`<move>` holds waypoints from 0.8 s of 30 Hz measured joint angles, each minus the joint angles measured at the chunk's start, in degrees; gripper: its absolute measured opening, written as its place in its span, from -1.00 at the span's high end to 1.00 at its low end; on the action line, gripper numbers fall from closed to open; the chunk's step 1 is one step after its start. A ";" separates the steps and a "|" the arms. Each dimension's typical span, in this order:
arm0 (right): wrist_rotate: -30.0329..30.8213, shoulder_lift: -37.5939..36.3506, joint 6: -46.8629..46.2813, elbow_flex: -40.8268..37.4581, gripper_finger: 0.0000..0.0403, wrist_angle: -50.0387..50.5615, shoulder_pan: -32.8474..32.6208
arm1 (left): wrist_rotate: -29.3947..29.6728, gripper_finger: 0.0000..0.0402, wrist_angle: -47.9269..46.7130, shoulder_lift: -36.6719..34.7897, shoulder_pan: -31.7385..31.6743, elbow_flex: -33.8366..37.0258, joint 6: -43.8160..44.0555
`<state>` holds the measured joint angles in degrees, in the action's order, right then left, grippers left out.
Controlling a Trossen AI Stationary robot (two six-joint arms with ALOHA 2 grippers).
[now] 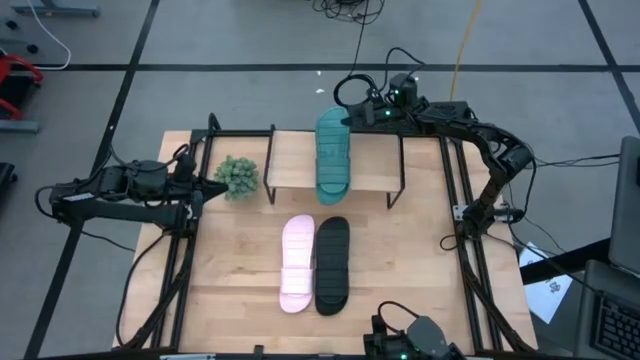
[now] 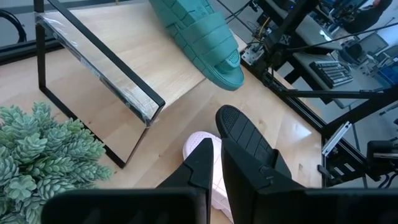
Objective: Pick and place slides into the shelf
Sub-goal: Put the pair of green slides on the shelf
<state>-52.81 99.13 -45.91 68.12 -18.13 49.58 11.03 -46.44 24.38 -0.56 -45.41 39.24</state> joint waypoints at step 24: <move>3.17 -0.69 1.37 -0.04 0.68 3.04 0.18 | 1.01 0.84 0.00 0.00 0.00 0.00 -2.21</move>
<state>-49.65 98.44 -44.54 68.07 -15.09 49.76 12.03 -46.44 24.38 -0.56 -45.41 37.04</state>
